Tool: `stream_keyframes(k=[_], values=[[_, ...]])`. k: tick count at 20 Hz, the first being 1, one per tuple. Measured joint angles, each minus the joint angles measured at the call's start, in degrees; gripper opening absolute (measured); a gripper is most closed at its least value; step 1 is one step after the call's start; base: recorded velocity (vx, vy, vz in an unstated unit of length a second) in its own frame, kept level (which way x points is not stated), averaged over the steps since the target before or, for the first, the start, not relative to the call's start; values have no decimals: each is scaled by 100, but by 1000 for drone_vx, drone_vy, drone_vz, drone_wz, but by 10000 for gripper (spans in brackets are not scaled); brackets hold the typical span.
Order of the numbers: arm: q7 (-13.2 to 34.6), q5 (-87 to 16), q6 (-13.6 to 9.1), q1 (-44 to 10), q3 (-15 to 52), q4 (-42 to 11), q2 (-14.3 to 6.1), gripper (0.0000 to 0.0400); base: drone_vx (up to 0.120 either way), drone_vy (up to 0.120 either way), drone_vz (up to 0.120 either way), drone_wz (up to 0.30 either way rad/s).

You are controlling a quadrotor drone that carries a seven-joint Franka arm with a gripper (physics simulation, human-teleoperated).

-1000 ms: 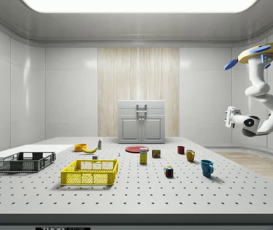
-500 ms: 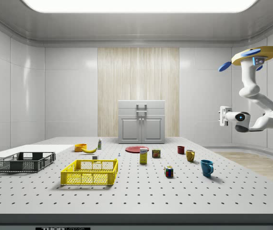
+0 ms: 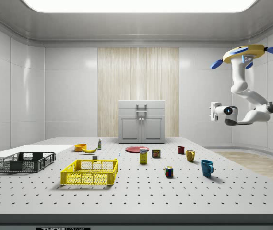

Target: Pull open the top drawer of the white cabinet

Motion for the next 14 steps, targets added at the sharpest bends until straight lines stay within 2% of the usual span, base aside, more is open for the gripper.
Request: stream_keyframes(k=[8, 10, 14], values=[[119, -140, 223, 271, -133, -34, -213, 312, 120, -120, 120, 0], [149, -176, 276, 334, -162, -41, -265, 312, 120, -120, 0, 0], [209, -249, 380, 455, -216, -55, -367, 312, 120, -120, 110, 0]])
